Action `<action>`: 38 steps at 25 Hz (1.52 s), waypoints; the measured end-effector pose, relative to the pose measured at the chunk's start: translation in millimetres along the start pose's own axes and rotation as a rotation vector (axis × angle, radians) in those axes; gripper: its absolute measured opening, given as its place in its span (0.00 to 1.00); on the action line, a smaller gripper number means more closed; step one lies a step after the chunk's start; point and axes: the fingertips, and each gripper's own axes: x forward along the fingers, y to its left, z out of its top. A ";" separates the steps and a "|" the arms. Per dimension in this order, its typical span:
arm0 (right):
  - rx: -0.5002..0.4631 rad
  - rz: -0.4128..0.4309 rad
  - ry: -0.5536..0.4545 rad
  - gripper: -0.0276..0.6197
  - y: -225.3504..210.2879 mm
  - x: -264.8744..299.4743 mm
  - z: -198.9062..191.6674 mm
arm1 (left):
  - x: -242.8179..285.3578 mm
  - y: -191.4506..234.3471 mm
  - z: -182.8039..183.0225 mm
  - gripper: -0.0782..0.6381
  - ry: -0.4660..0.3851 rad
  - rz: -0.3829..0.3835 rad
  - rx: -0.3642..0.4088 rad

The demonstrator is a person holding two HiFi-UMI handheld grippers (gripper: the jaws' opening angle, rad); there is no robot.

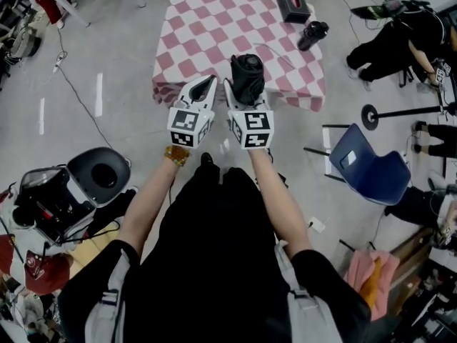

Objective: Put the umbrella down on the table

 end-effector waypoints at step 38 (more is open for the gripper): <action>0.108 0.138 0.166 0.30 -101.6 179.1 -7.1 | 155.2 105.4 -17.6 0.13 0.102 0.033 -0.049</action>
